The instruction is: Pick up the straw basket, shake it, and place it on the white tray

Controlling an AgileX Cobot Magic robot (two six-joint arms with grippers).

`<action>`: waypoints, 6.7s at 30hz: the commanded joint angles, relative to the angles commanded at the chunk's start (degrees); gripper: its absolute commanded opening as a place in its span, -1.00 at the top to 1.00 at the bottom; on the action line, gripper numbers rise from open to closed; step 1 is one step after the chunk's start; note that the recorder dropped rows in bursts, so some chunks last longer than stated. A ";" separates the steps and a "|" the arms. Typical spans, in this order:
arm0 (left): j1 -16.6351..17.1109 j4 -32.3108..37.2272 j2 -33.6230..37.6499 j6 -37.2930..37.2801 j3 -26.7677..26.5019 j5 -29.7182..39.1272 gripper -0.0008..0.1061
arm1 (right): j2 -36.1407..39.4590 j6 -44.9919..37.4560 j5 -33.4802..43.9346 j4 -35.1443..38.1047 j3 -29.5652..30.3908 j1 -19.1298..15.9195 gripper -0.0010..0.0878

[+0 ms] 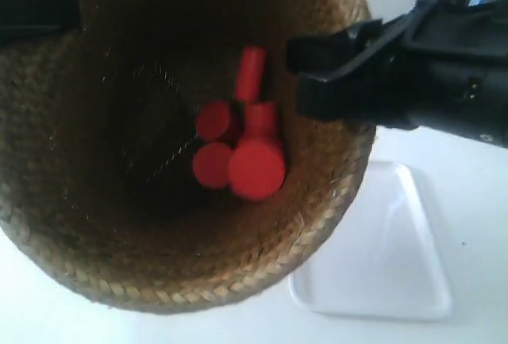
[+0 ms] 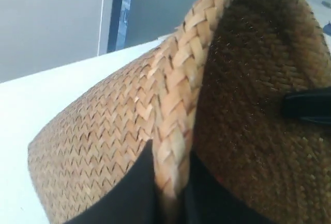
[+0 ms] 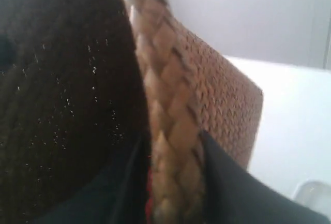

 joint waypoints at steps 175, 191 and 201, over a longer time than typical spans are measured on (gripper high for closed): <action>0.05 10.74 -6.53 -6.11 6.27 -8.81 0.99 | 0.82 6.96 -4.65 -8.41 0.24 3.92 0.98; 0.05 19.53 -1.31 -9.22 10.84 -16.04 0.99 | 7.90 8.88 -4.75 -20.24 4.88 1.08 0.98; 0.05 22.51 -2.71 -12.50 8.47 -12.17 0.99 | 2.62 10.58 -6.50 -18.85 3.08 2.19 0.98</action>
